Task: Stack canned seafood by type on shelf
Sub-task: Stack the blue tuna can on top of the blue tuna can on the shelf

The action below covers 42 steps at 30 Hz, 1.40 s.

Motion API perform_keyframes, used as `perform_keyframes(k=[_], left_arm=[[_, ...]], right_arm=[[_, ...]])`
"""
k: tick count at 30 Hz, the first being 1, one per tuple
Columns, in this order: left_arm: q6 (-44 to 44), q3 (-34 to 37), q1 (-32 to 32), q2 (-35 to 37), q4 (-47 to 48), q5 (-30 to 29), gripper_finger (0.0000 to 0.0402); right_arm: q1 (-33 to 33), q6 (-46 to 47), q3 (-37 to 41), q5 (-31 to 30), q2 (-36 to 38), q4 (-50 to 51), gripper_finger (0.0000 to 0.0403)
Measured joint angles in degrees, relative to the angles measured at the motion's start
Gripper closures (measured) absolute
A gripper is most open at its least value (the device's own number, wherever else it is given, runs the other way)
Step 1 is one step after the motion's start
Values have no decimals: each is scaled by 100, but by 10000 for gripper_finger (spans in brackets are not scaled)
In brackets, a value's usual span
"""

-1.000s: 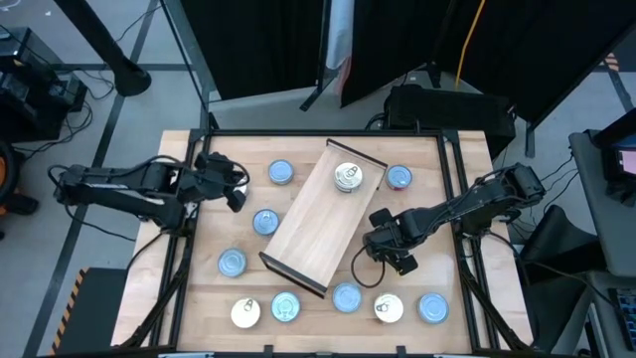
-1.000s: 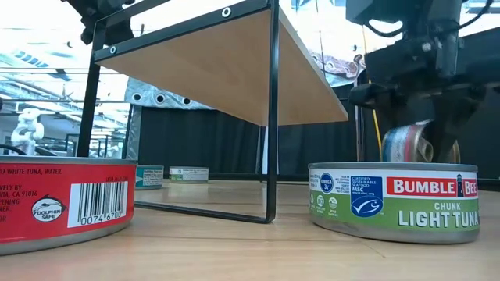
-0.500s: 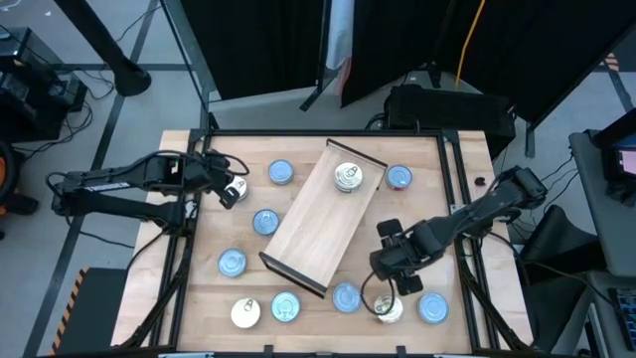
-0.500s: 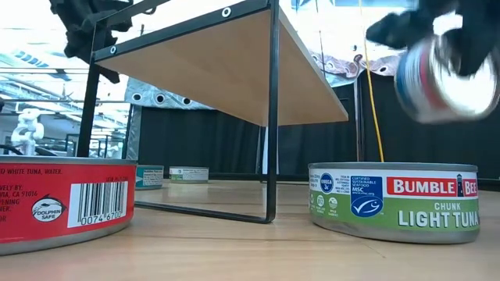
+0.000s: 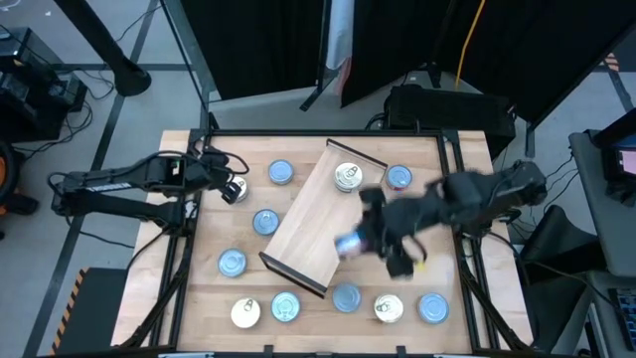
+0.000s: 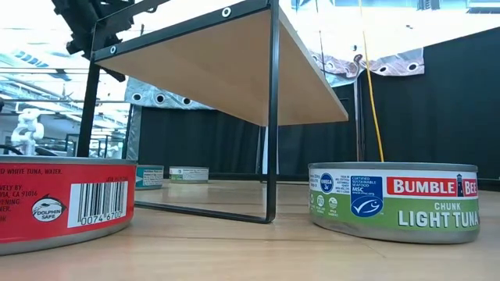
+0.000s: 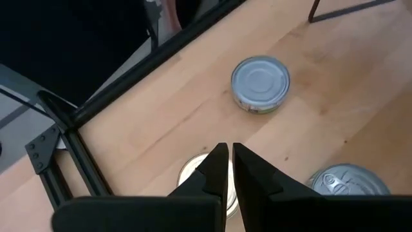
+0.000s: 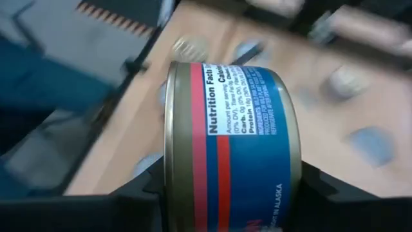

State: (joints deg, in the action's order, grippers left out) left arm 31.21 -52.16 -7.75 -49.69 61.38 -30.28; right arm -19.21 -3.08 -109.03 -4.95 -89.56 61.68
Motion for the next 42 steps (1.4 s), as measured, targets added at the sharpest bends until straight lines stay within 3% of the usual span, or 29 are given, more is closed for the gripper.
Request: perform_keyframes(k=[5,8,12,15,19,24,33,42], left_arm=[[123,465,0,0,-267,0,374],[288,722,0,-2,-449,2,374],[307,900,0,-2,-442,170,374],[301,950,0,-2,-440,289,374],[298,951,0,0,-445,289,374],[126,951,38,0,-448,328,374],[-502,951,55,0,-725,351,374],[-967,951,50,0,-1228,542,374]], right_arm=[[1147,-706,-470,53,24,-100,216],[1946,-789,-409,454,25,-158,226],[2893,-248,271,1405,60,-488,226],[3341,260,1312,2100,181,-1063,213],[3628,1165,2828,2502,515,-2639,210],[3913,2107,3854,2500,1030,-3867,224],[4169,2808,4539,2651,1401,-4256,205],[4160,3074,4821,2592,1366,-4755,221]])
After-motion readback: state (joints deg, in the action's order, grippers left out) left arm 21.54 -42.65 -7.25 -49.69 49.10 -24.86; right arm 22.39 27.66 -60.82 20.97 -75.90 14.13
